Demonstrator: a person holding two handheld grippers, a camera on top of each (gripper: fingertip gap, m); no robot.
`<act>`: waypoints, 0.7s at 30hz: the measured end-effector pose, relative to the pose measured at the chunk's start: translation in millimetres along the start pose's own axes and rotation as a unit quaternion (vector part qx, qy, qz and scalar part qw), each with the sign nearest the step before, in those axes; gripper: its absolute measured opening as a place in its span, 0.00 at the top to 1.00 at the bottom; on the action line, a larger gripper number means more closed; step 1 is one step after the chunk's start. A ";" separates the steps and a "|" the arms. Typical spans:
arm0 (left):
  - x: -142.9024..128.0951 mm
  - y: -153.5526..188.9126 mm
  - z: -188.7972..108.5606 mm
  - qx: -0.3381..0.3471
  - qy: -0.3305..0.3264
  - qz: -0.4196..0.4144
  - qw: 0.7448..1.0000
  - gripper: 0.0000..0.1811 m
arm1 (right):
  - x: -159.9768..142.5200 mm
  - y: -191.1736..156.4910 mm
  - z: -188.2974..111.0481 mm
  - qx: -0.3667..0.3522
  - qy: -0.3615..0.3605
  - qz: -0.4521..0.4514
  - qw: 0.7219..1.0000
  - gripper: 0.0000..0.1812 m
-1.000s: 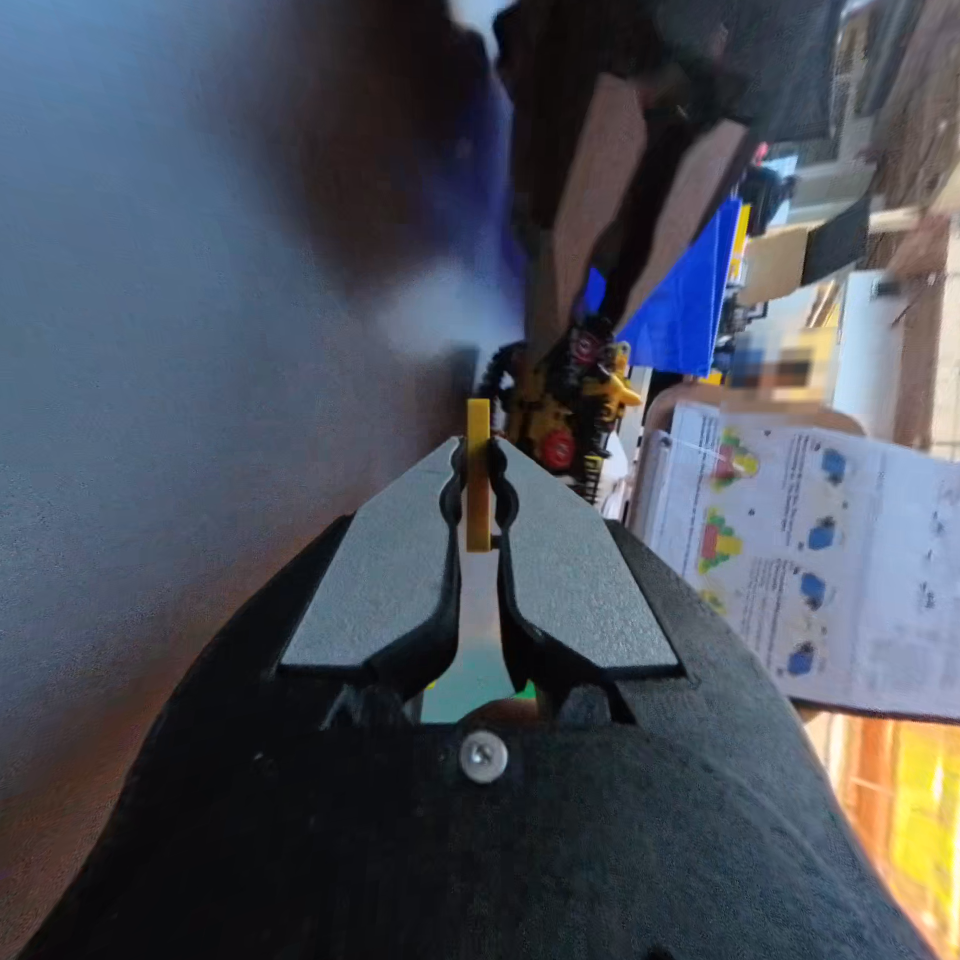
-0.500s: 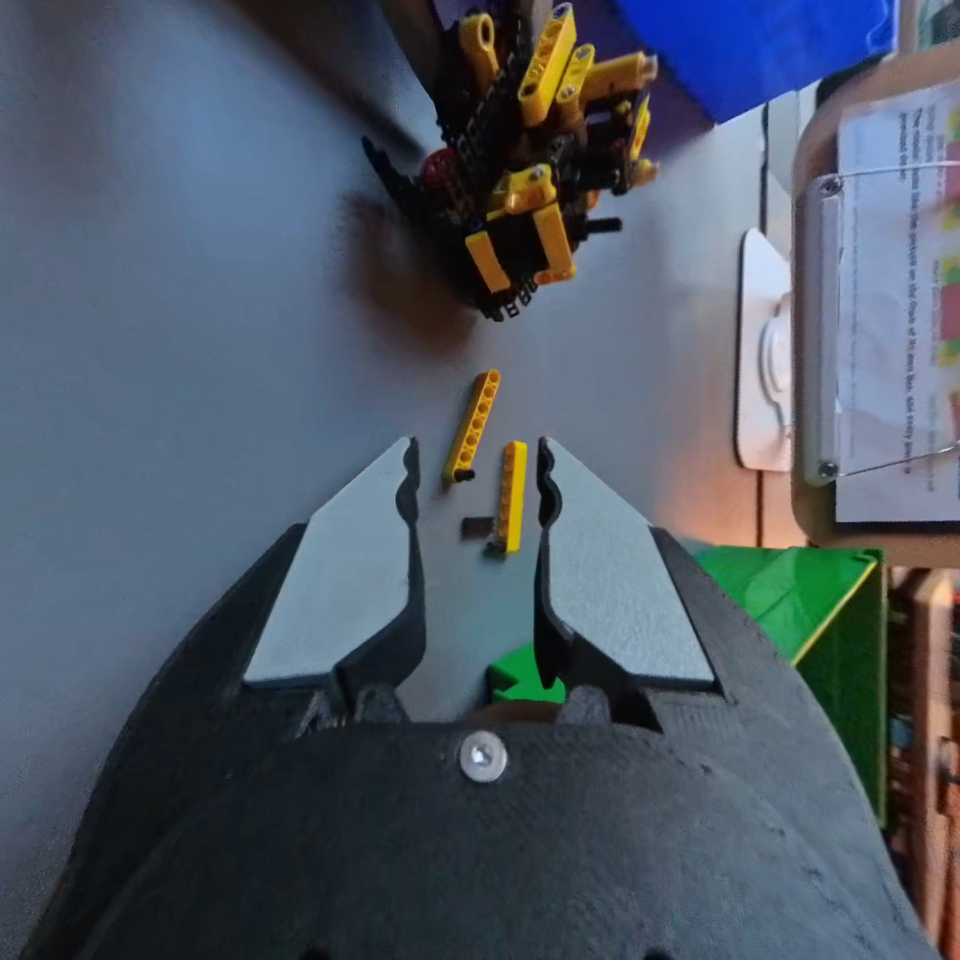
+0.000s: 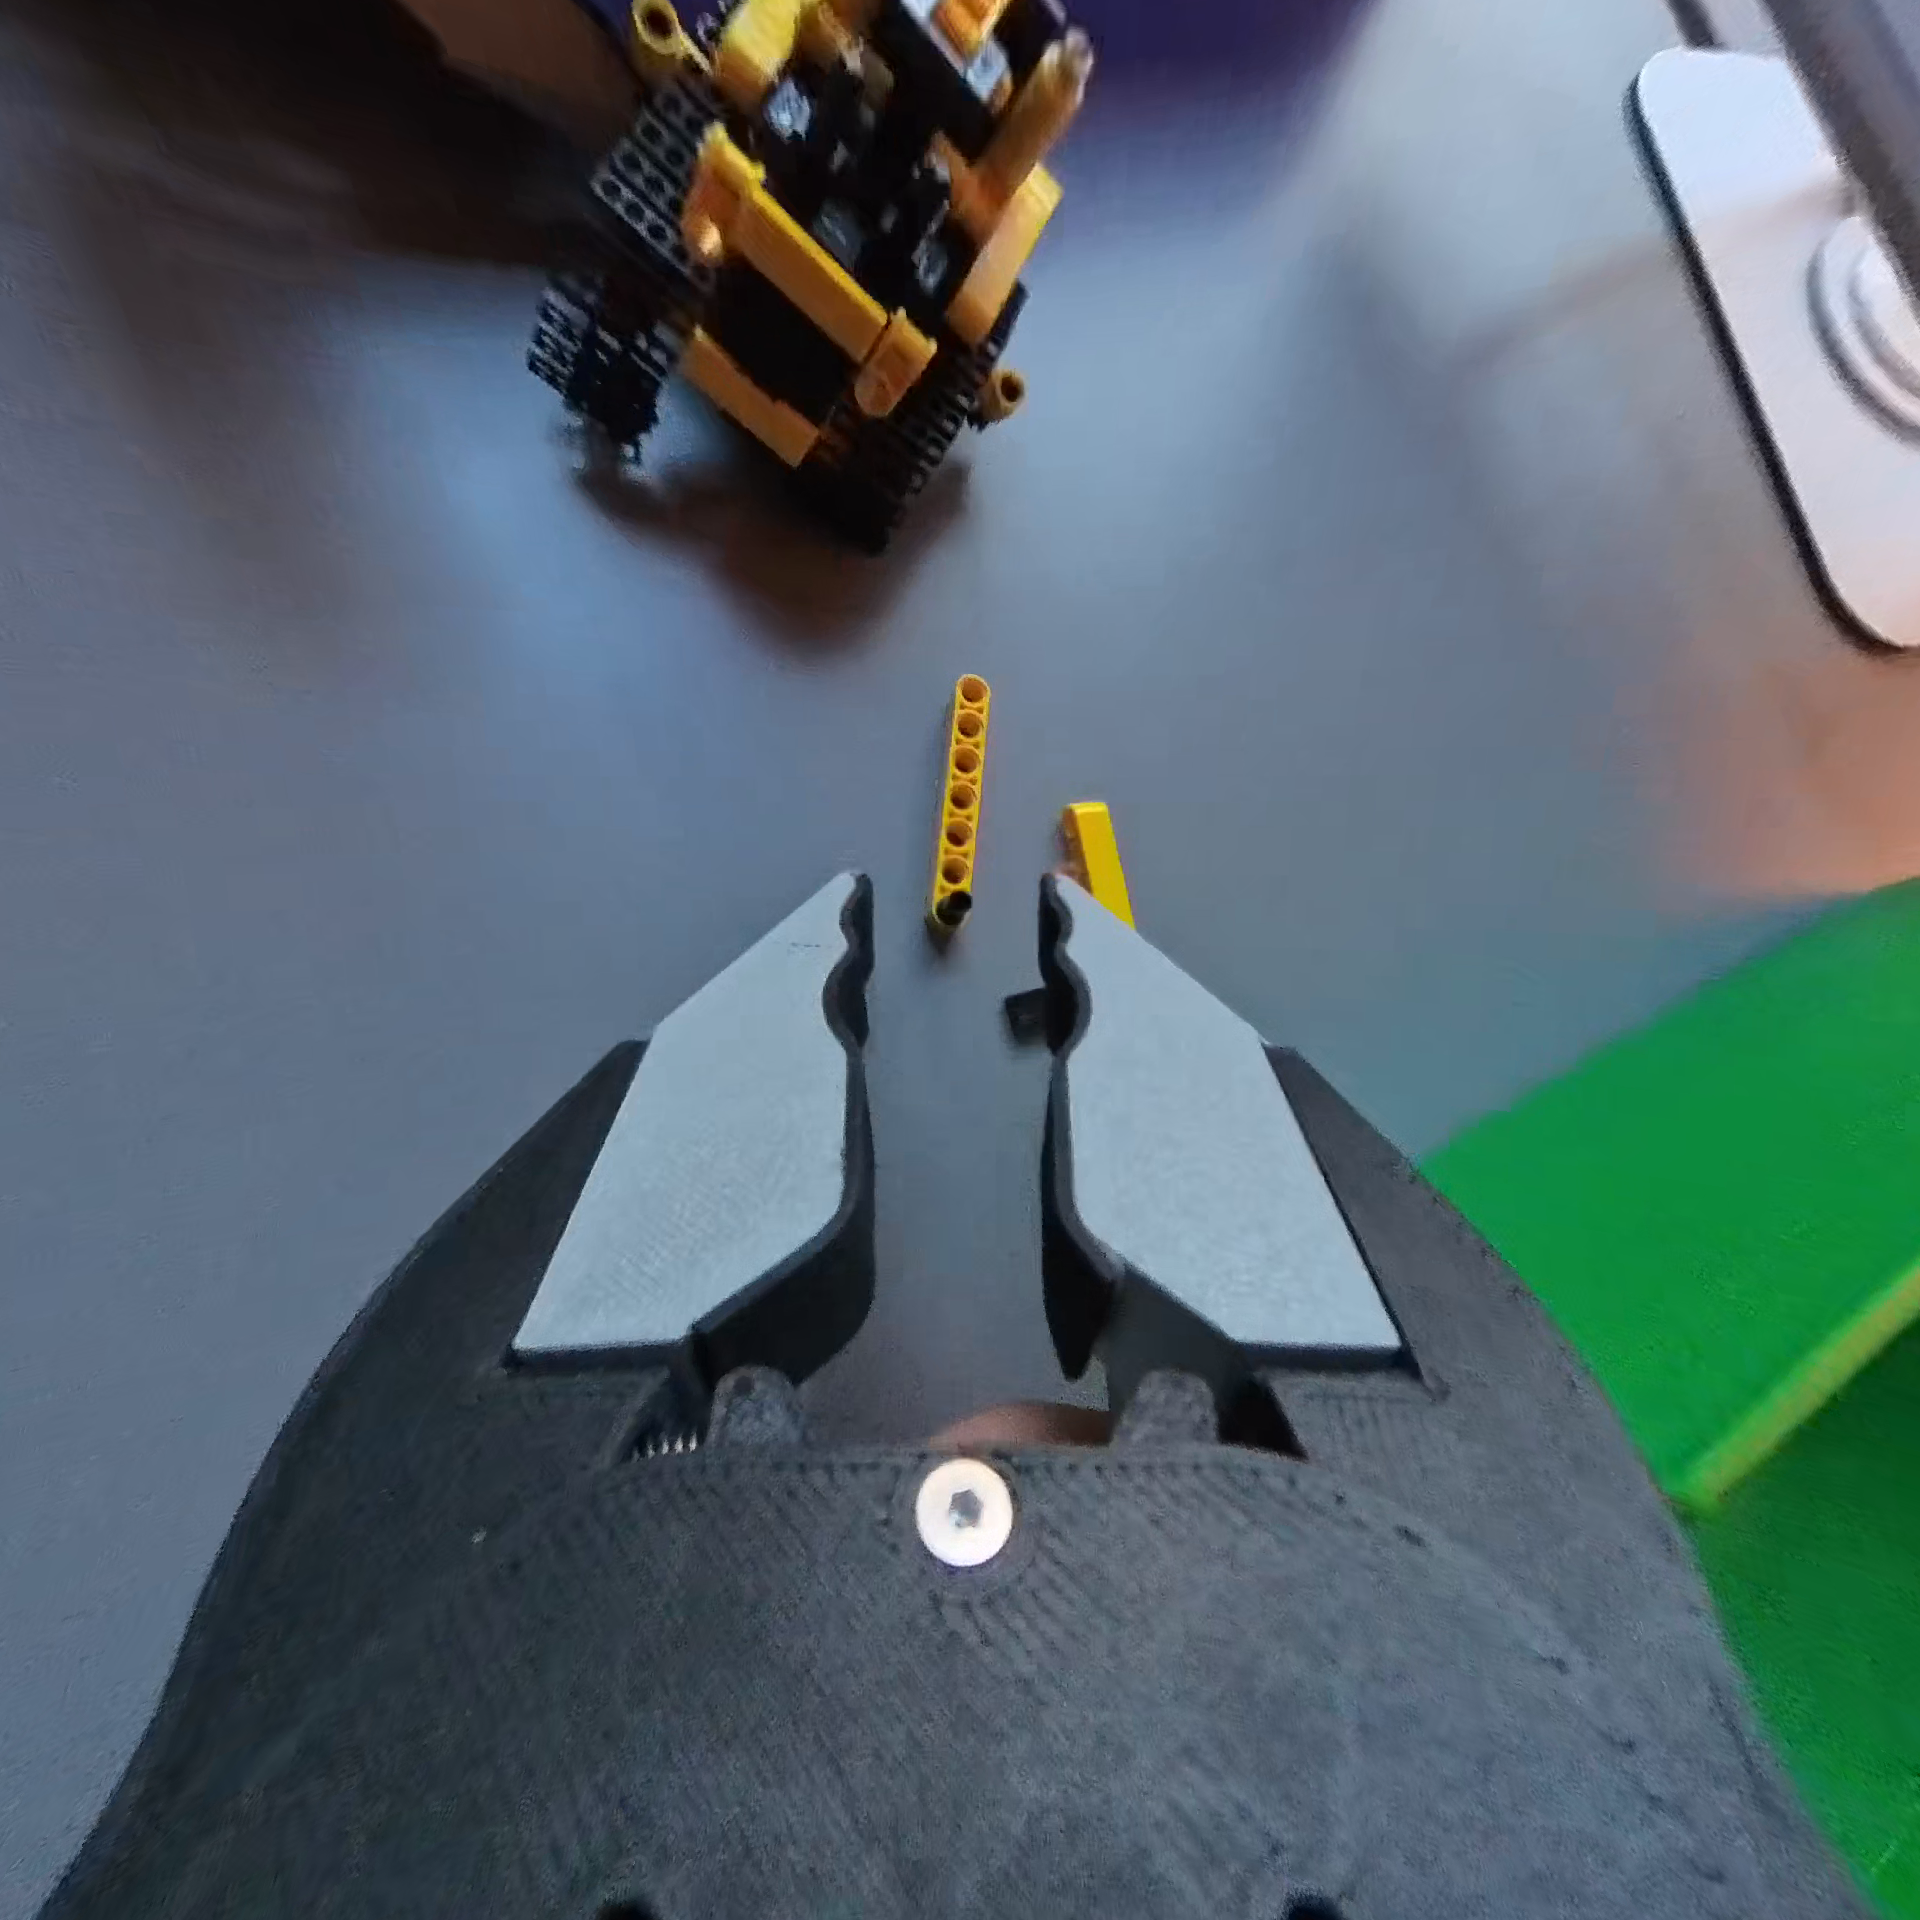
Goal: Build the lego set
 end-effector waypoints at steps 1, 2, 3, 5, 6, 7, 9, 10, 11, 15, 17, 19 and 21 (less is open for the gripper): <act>0.2 0.5 0.0 0.001 0.000 0.005 1.000 0.87 | -4.4 -0.3 3.6 -0.003 -0.019 -0.007 1.000 0.88; 0.4 1.0 0.1 0.003 -0.001 0.010 1.000 0.87 | -7.9 -0.6 5.9 -0.008 -0.032 -0.017 0.999 0.98; 0.6 1.5 -0.1 0.005 -0.002 0.015 1.000 0.87 | -9.0 -0.6 6.9 -0.014 -0.034 -0.026 0.999 0.98; 1.9 1.7 -1.3 0.007 -0.001 0.017 1.000 0.84 | -7.7 -1.9 7.5 -0.010 -0.023 -0.021 0.999 0.98; 3.1 1.3 -3.2 0.004 0.003 0.011 1.000 0.82 | -6.7 -2.5 7.7 -0.004 -0.016 -0.015 1.000 0.99; 4.8 0.6 -6.3 -0.003 0.008 0.001 1.000 0.79 | -5.9 -2.5 7.6 -0.001 -0.010 -0.012 1.000 0.99; 10.1 -4.2 -16.0 -0.004 0.029 -0.022 0.999 0.74 | -3.9 -3.2 6.2 0.009 0.005 -0.002 1.000 0.98; 14.2 -6.4 -21.8 -0.005 0.045 -0.034 0.998 0.73 | -2.0 -3.3 4.9 0.013 0.017 0.005 1.000 0.98; 19.8 -8.5 -27.7 -0.003 0.066 -0.050 0.997 0.73 | 0.5 -3.8 3.0 0.018 0.032 0.013 0.999 0.98; 58.5 -2.2 -48.6 -0.059 0.185 -0.156 0.969 0.80 | 28.9 -15.4 -10.3 0.067 0.170 0.049 0.982 0.98; 74.9 2.0 -48.1 -0.076 0.206 -0.188 0.957 0.81 | 44.7 -21.0 -15.5 0.091 0.234 0.072 0.965 0.99; 88.0 4.9 -37.4 -0.103 0.212 -0.238 0.942 0.76 | 57.3 -25.8 -18.6 0.107 0.285 0.083 0.949 0.99; 102.1 4.9 -28.6 -0.134 0.254 -0.297 0.911 0.78 | 63.8 -31.1 -17.5 0.128 0.305 0.095 0.939 0.98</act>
Point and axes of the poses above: each gripper's, where its closed fingertips meet, z out along the fingers, x out of its top, y = z × x across the jaws, the point moved 7 cm from there along -z, back along the fingers, and after that the axes turned 13 degrees about y, right-handed, at the moved point
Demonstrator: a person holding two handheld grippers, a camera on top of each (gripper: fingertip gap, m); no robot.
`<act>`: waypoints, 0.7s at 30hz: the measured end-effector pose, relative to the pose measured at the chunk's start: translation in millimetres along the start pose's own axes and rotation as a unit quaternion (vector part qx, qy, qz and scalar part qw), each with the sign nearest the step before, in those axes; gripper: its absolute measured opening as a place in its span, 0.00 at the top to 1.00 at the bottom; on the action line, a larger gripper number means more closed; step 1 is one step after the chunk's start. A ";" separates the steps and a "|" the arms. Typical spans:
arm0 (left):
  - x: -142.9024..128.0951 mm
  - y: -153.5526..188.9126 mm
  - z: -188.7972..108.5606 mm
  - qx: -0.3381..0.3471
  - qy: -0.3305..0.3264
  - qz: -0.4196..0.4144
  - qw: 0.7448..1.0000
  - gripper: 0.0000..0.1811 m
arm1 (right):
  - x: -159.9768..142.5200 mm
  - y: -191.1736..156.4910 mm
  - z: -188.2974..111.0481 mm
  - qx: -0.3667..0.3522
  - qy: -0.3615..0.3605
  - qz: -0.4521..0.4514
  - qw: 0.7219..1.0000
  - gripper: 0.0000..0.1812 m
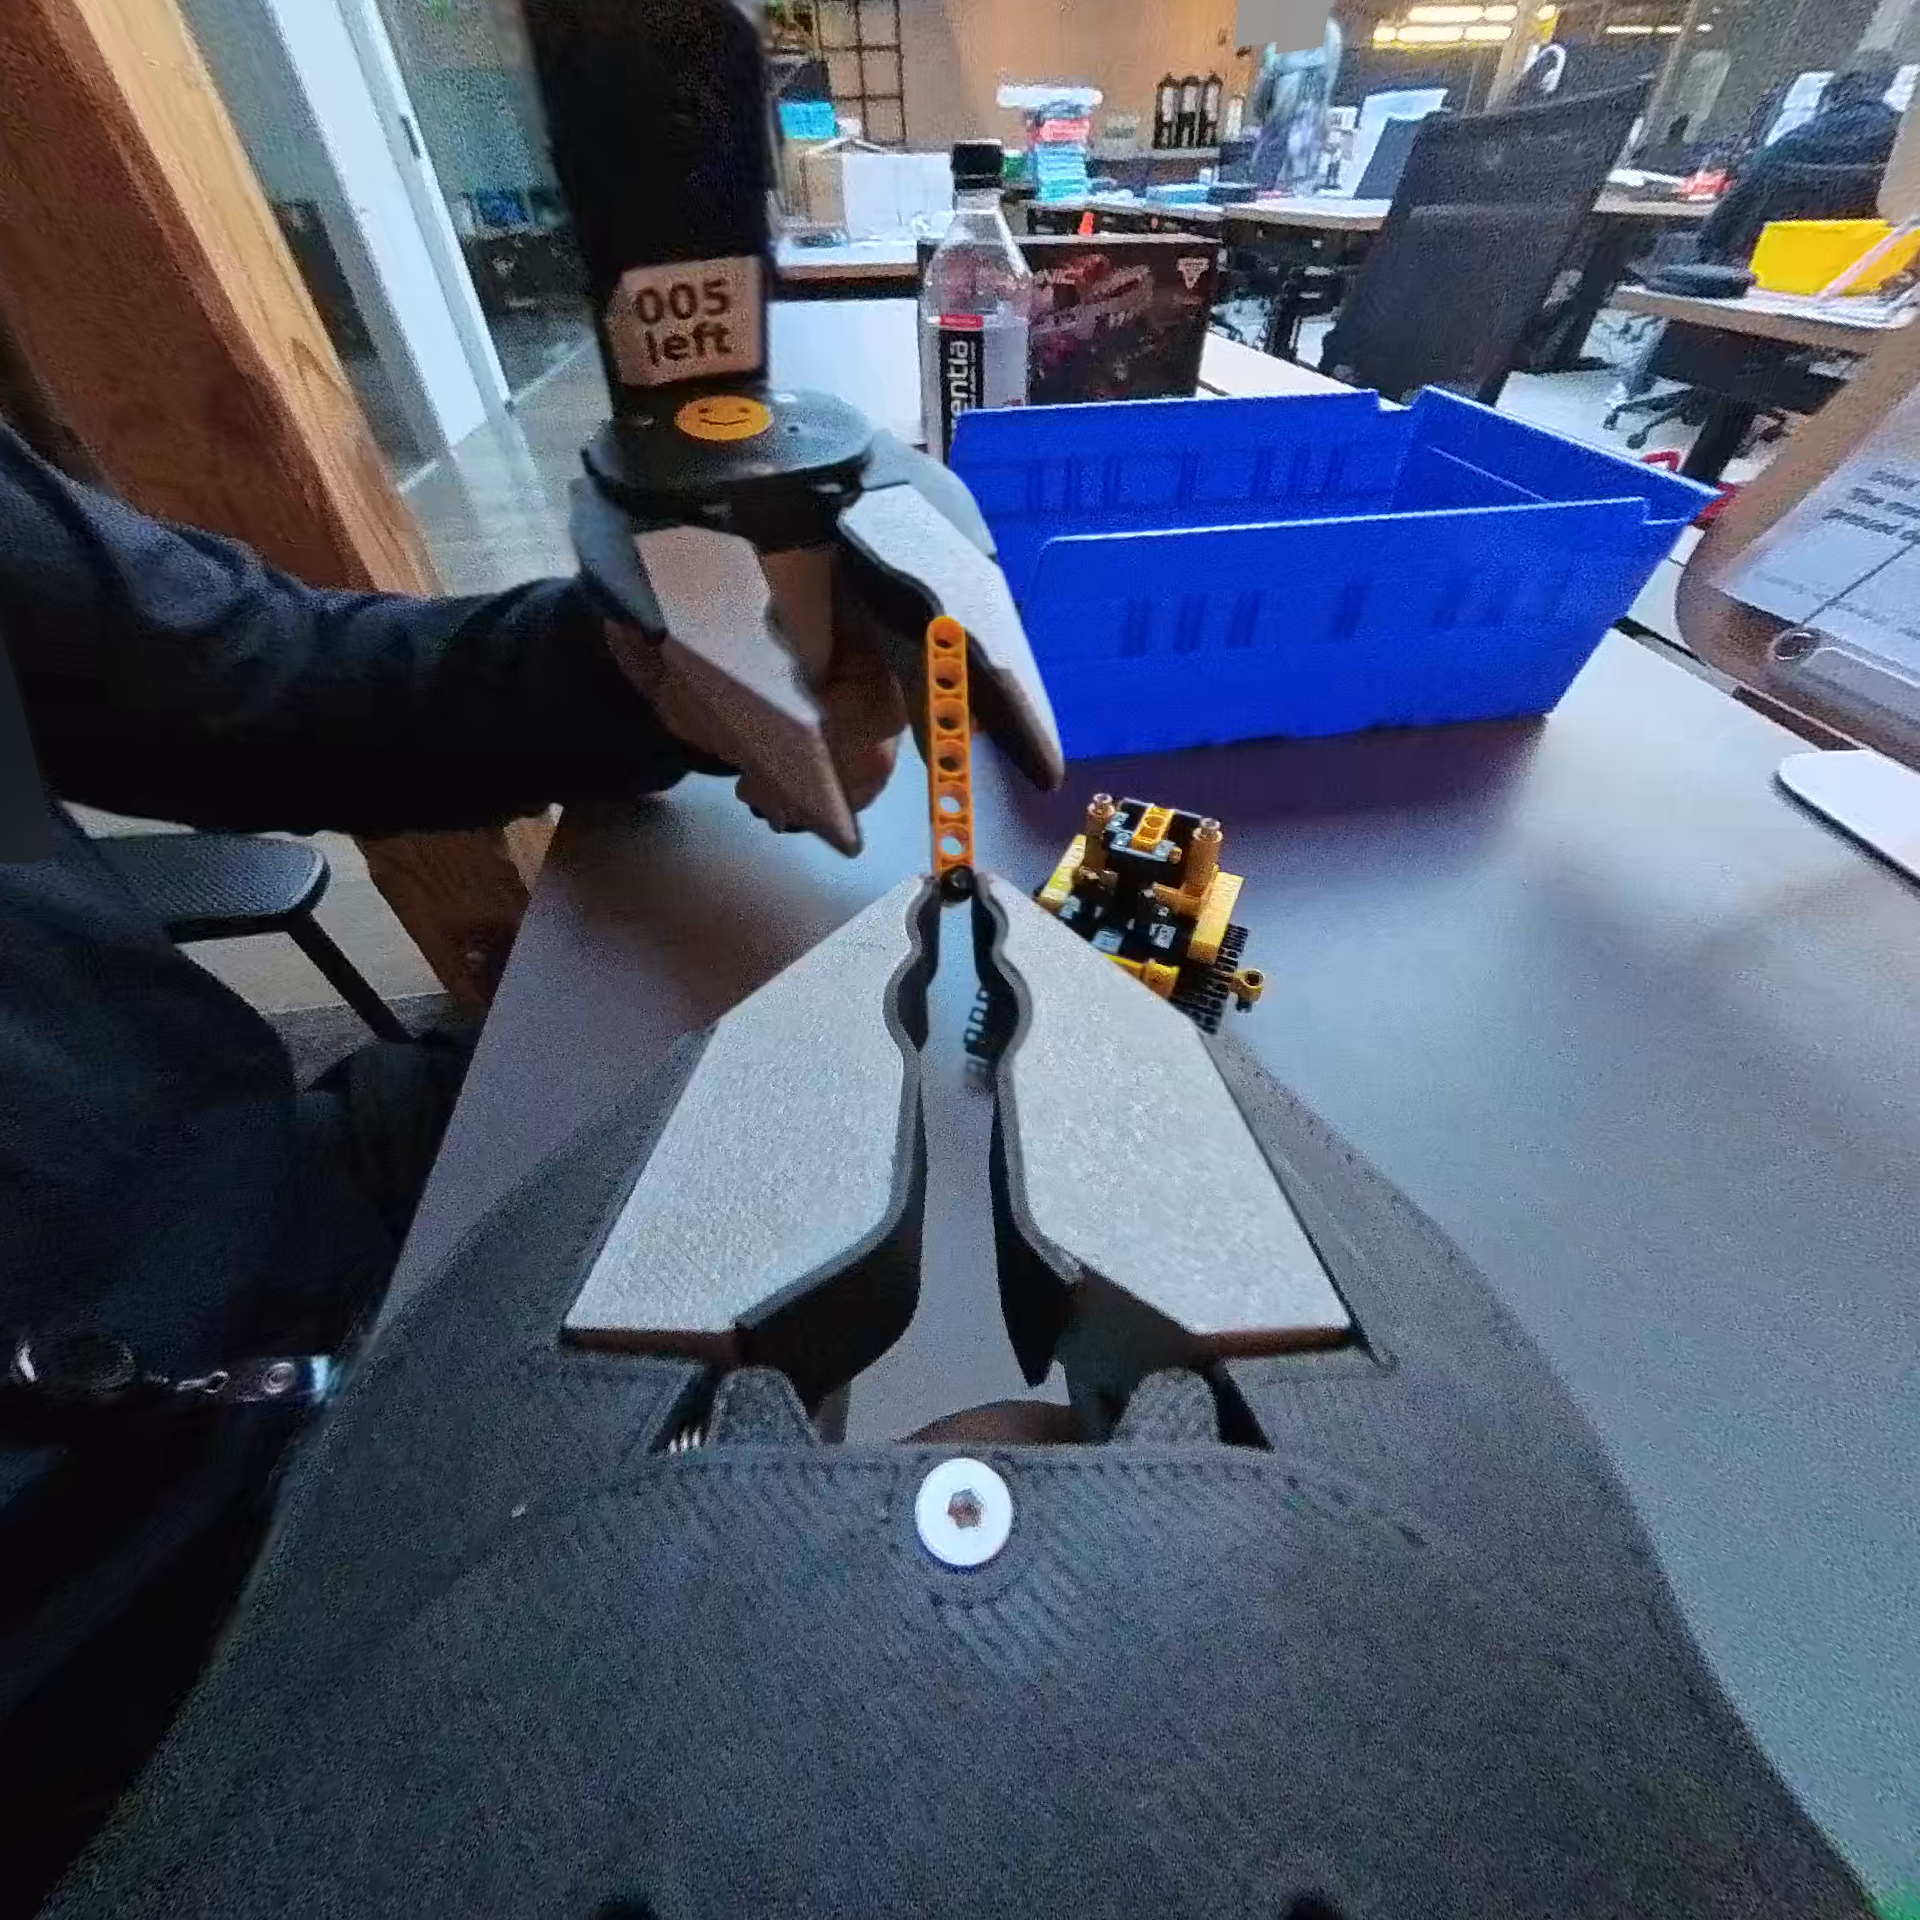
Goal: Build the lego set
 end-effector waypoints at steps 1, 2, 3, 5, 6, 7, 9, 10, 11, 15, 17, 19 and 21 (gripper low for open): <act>4.0 -1.3 5.1 -0.005 0.025 -0.032 0.999 0.80 | -0.3 -2.5 2.5 0.005 -0.001 0.000 1.000 0.98; 7.1 -3.4 8.0 -0.011 0.045 -0.056 0.997 0.89 | -1.4 -4.2 4.3 0.002 -0.006 -0.012 1.000 0.99; 8.9 -5.4 9.2 -0.019 0.059 -0.075 0.995 0.93 | -2.9 -5.7 5.2 -0.003 -0.013 -0.028 1.000 0.98; 7.7 -5.9 8.9 -0.047 0.070 -0.107 0.991 0.98 | -3.1 -7.6 5.0 -0.017 -0.019 -0.054 0.998 0.99; 5.5 -6.5 8.2 -0.050 0.067 -0.113 0.990 0.98 | -2.8 -7.9 4.3 -0.020 -0.019 -0.060 0.998 0.99; 3.3 -6.8 7.4 -0.050 0.060 -0.111 0.991 0.98 | -3.0 -7.6 3.8 -0.022 -0.020 -0.060 0.998 0.99; 1.9 -6.6 6.8 -0.041 0.049 -0.096 0.993 0.98 | -3.5 -5.3 3.5 -0.026 -0.022 -0.050 0.998 0.99; 2.2 -5.8 7.4 -0.037 0.045 -0.085 0.995 0.98 | -3.3 -5.0 3.3 -0.024 -0.021 -0.047 0.998 0.97; 3.2 -4.8 8.1 -0.037 0.044 -0.075 0.996 0.98 | -3.5 -4.9 2.9 -0.024 -0.021 -0.049 0.998 0.98; 1.9 -2.8 10.7 -0.040 0.034 -0.071 0.996 0.98 | -4.8 -5.6 3.3 -0.034 -0.031 -0.074 0.996 0.99; 1.6 -1.4 10.6 -0.039 0.031 -0.056 0.997 0.98 | -6.0 -6.4 4.7 -0.037 -0.038 -0.085 0.995 0.99; 2.5 2.2 10.3 -0.037 0.034 -0.018 0.999 0.98 | -4.1 -9.8 4.2 -0.051 -0.040 -0.140 0.988 0.99; 3.0 5.5 9.2 -0.029 0.032 0.016 0.999 0.98 | -0.8 -15.8 3.2 -0.084 -0.043 -0.246 0.965 0.99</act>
Point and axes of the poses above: each gripper's, where its closed fingertips meet, z out along the fingers, x out of its top, y = z × x across the jaws, the point moved 7 cm from there along -z, back along the fingers, and after that the axes turned 13 degrees about y, right-handed, at the moved point
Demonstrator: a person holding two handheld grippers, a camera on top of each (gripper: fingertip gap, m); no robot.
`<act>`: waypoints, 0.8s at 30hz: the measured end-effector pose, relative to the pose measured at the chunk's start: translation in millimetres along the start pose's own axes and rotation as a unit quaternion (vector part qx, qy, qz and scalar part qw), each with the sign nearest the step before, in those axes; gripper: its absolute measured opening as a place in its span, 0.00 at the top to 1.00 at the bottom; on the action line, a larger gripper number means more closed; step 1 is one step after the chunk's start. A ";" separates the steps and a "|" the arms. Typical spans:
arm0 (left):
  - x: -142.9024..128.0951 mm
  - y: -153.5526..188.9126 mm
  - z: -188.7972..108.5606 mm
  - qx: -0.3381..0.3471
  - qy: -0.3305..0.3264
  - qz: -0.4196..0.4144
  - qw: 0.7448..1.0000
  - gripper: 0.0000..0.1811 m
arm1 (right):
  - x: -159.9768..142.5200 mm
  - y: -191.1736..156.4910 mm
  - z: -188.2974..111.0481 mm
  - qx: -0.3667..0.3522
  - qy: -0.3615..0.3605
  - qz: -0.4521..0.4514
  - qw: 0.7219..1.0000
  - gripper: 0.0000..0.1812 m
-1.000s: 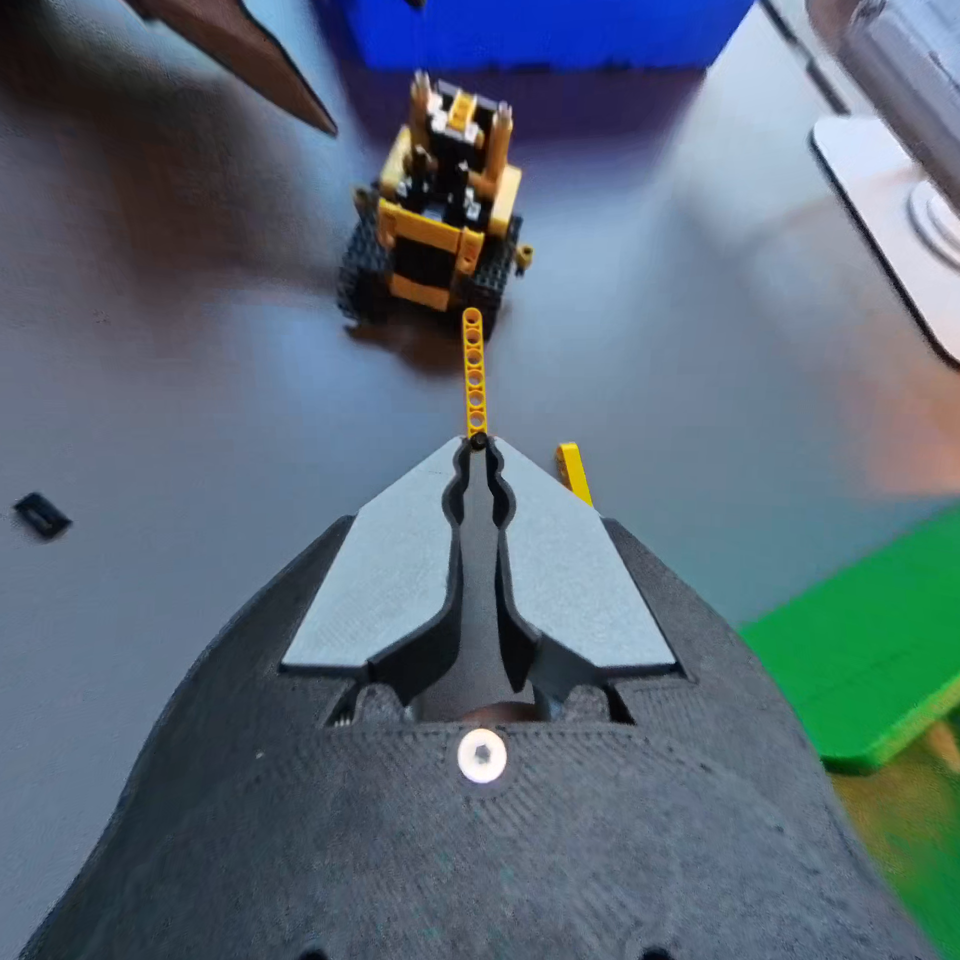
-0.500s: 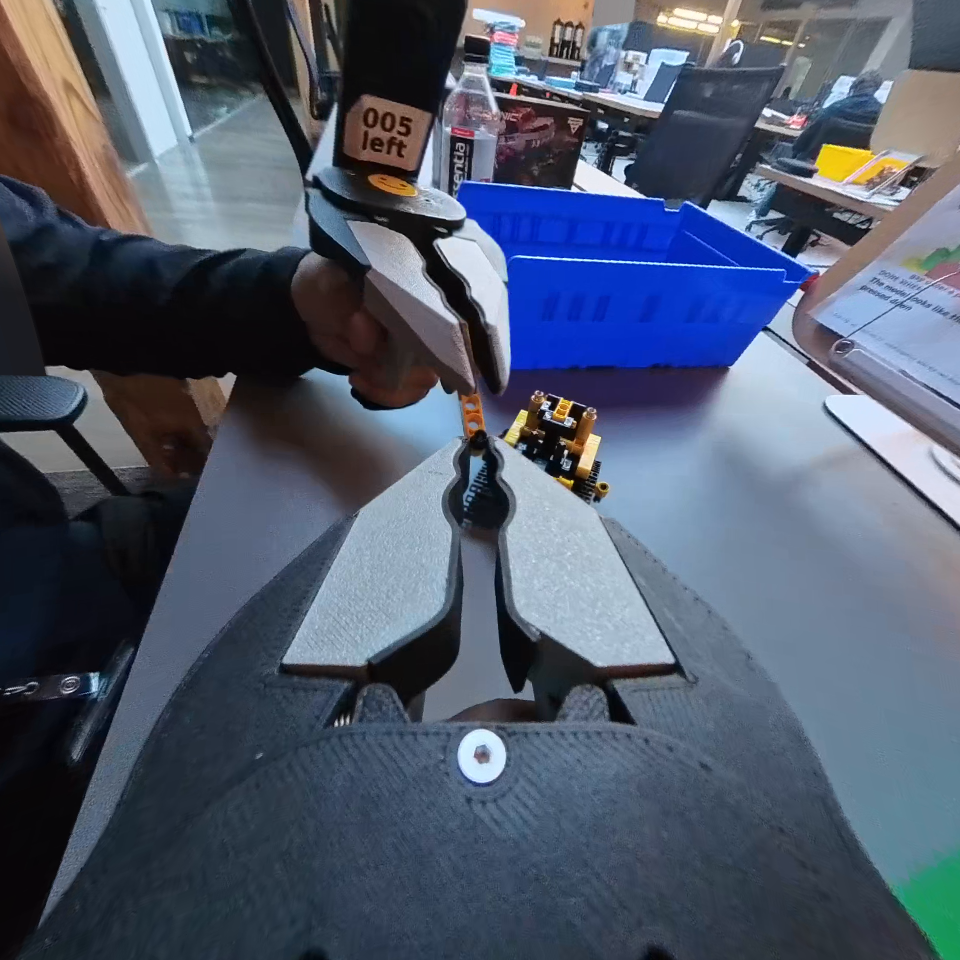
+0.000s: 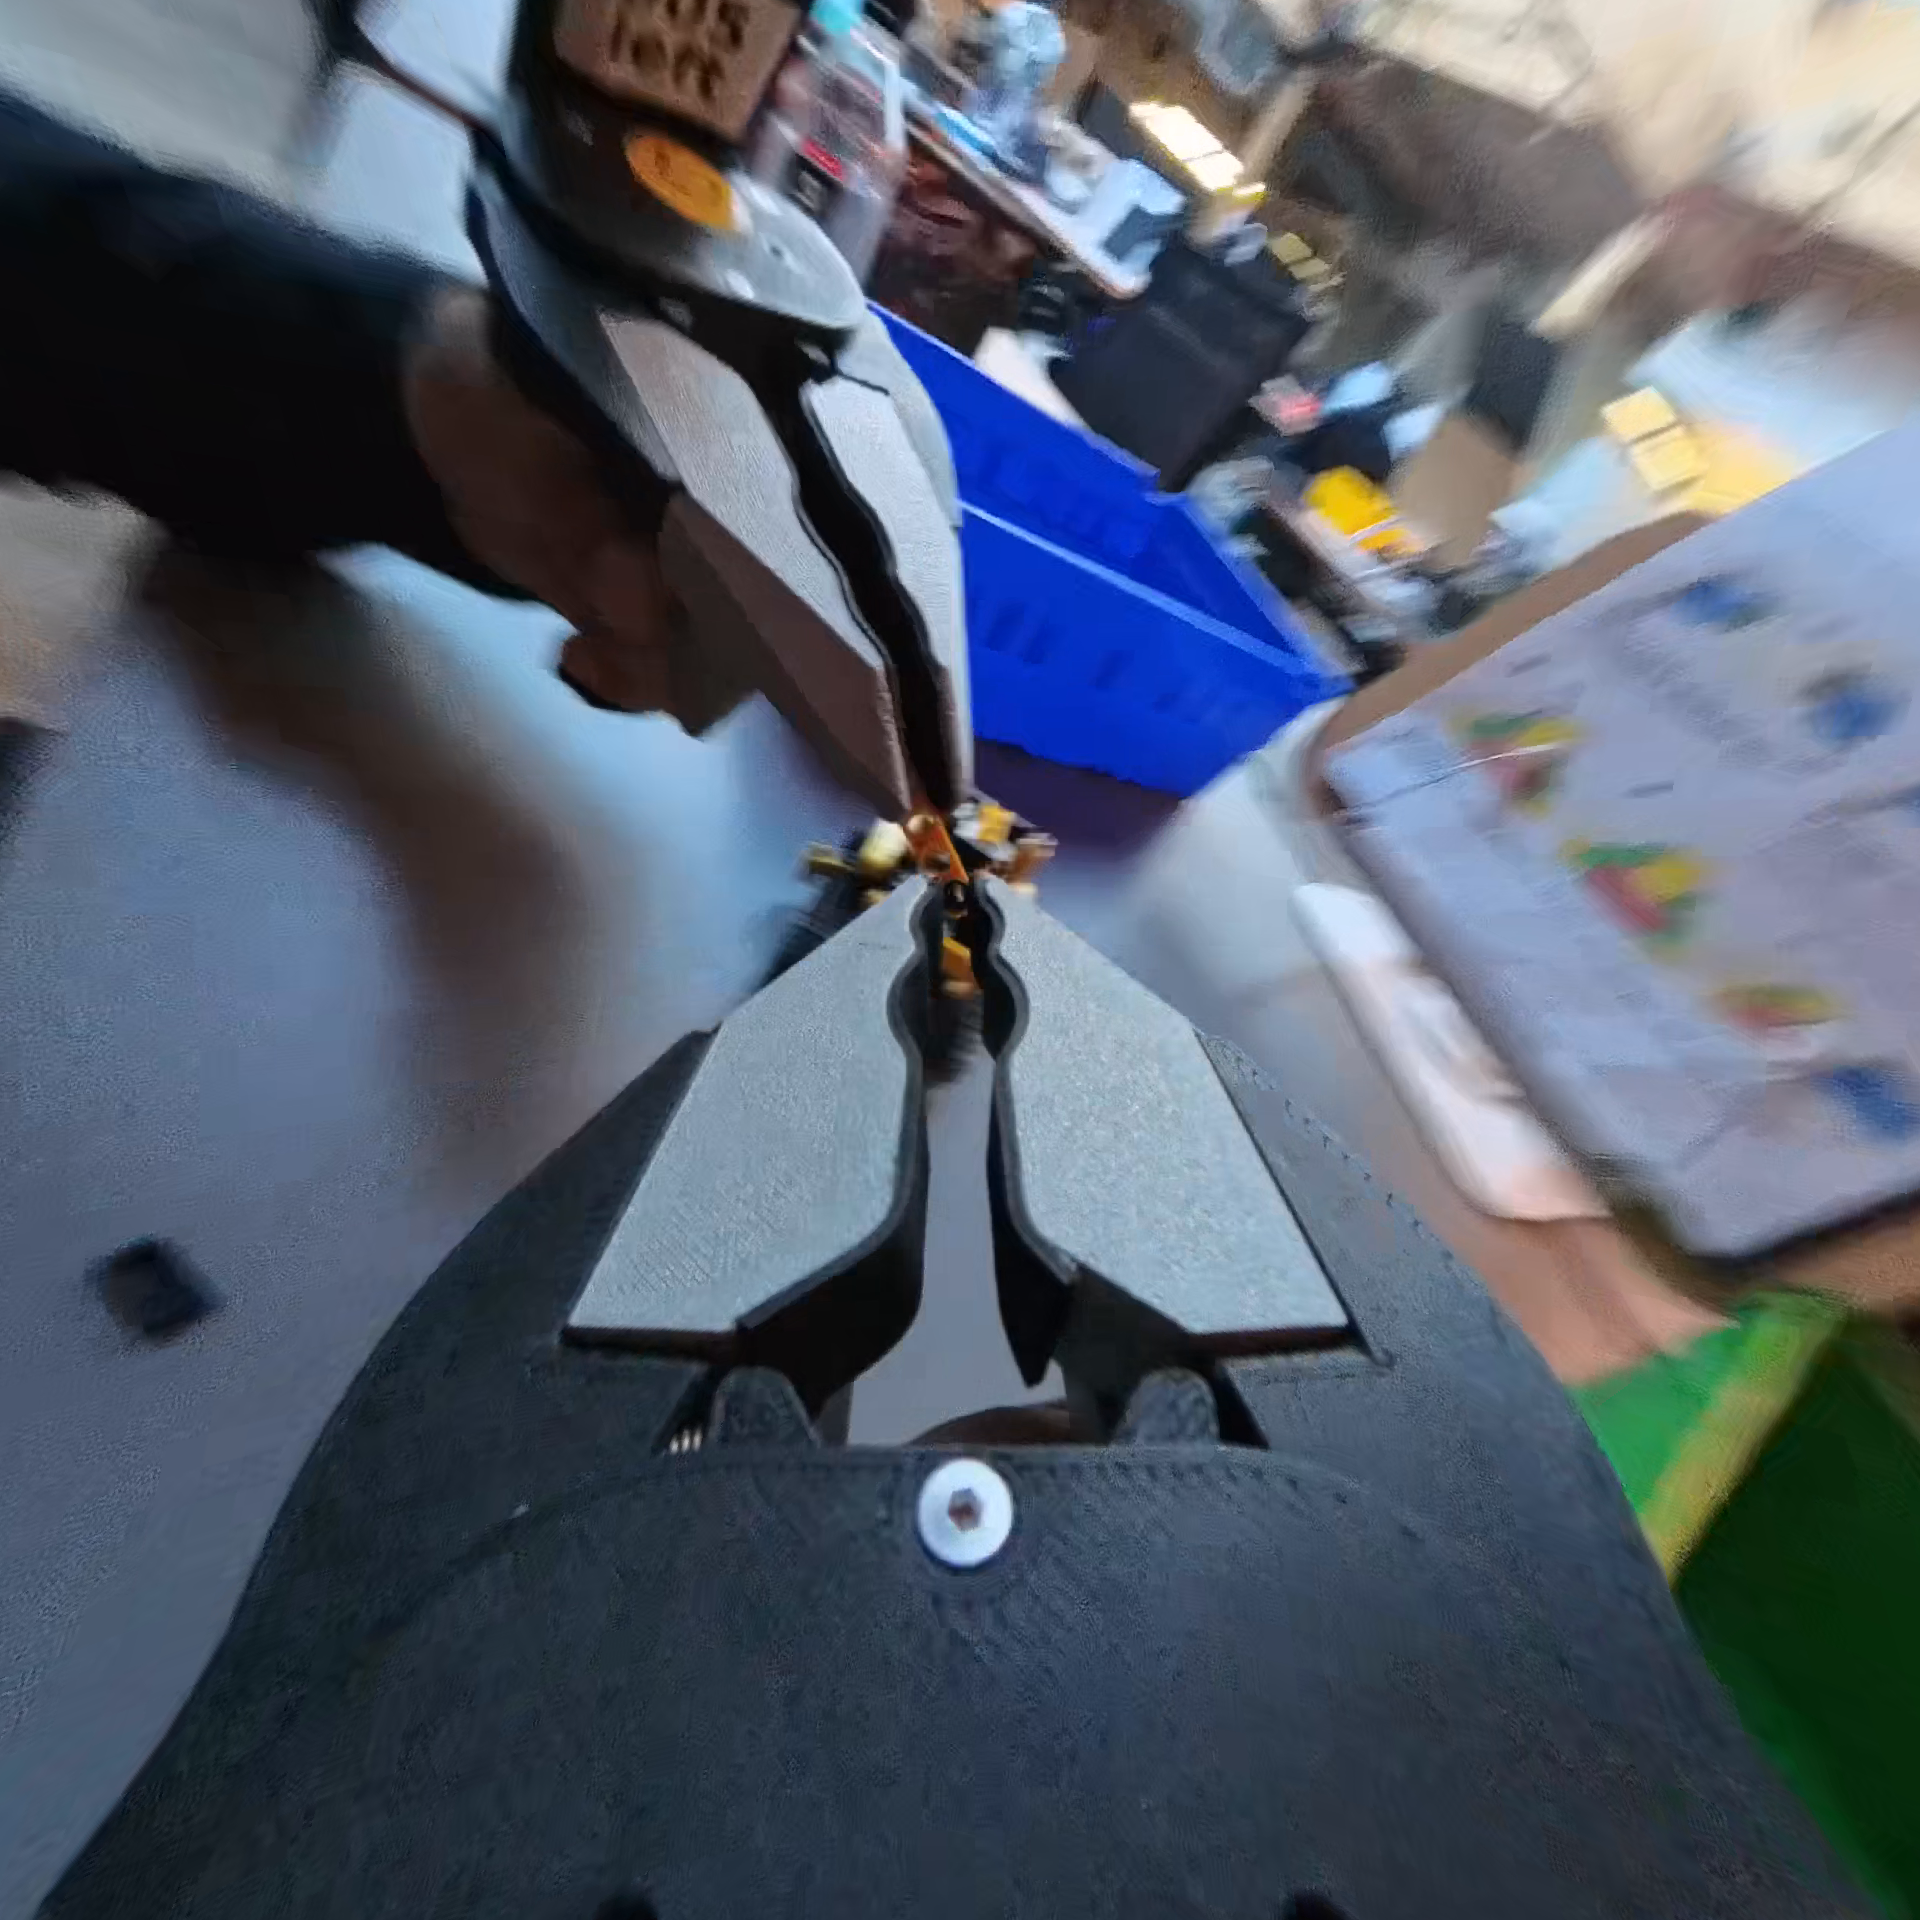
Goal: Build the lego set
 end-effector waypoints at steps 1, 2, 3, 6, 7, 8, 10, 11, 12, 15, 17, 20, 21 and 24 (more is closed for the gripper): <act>0.5 1.1 -0.5 0.001 -0.001 -0.006 1.000 0.98 | 2.2 -1.5 -1.1 -0.030 -0.010 -0.076 0.997 0.99; 1.9 0.7 -1.7 0.003 -0.001 -0.022 1.000 0.90 | 3.2 -4.0 -2.1 -0.056 -0.026 -0.166 0.984 0.99; 3.8 -2.1 -3.5 0.010 -0.004 -0.035 0.999 0.83 | 3.5 -7.9 -2.5 -0.076 -0.042 -0.260 0.962 0.99; 8.7 -12.3 -9.3 0.023 -0.017 -0.046 0.999 0.80 | 0.8 -23.5 -1.7 -0.101 -0.060 -0.471 0.874 1.00; 6.5 -12.3 -8.8 0.006 -0.038 -0.049 0.998 0.80 | -1.3 -28.9 -0.6 -0.098 -0.058 -0.505 0.855 1.00; 3.3 -12.3 -7.0 -0.008 -0.065 -0.050 0.997 0.80 | -3.0 -33.3 0.4 -0.094 -0.056 -0.529 0.842 0.99; -3.6 -7.3 -2.4 -0.043 -0.107 -0.044 0.992 0.86 | -2.3 -37.4 1.0 -0.101 -0.048 -0.553 0.826 1.00; -6.5 -5.6 0.4 -0.049 -0.121 -0.037 0.991 0.89 | 0.2 -37.9 0.6 -0.106 -0.043 -0.554 0.824 0.99; -8.3 -3.7 3.1 -0.053 -0.128 -0.028 0.990 0.96 | 2.8 -37.0 0.0 -0.112 -0.042 -0.551 0.826 0.99; -8.3 -2.9 7.2 -0.035 -0.126 0.022 0.991 0.98 | 1.6 -31.5 -1.1 -0.113 -0.044 -0.509 0.852 0.99; -8.8 -5.2 8.1 -0.001 -0.127 0.069 0.990 0.98 | -0.5 -25.8 -1.2 -0.101 -0.033 -0.373 0.922 0.94; -12.9 -9.7 9.1 0.073 -0.140 0.200 0.967 0.98 | 2.6 -8.3 0.2 -0.059 -0.024 -0.042 0.997 0.87; -13.1 -9.1 10.2 0.088 -0.136 0.234 0.959 0.97 | 2.7 1.5 -0.4 -0.057 -0.010 0.043 0.997 0.90; -13.2 -6.2 13.4 0.112 -0.120 0.297 0.941 0.97 | -5.0 22.5 -1.4 -0.018 0.019 0.278 0.960 0.97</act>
Point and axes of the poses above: each gripper's, where its closed fingertips meet, z out along the fingers, x out of its top, y = z × x across the jaws, the point moved 7 cm from there along -z, back along the fingers, and after that the axes turned 13 degrees about y, right-handed, at the moved point
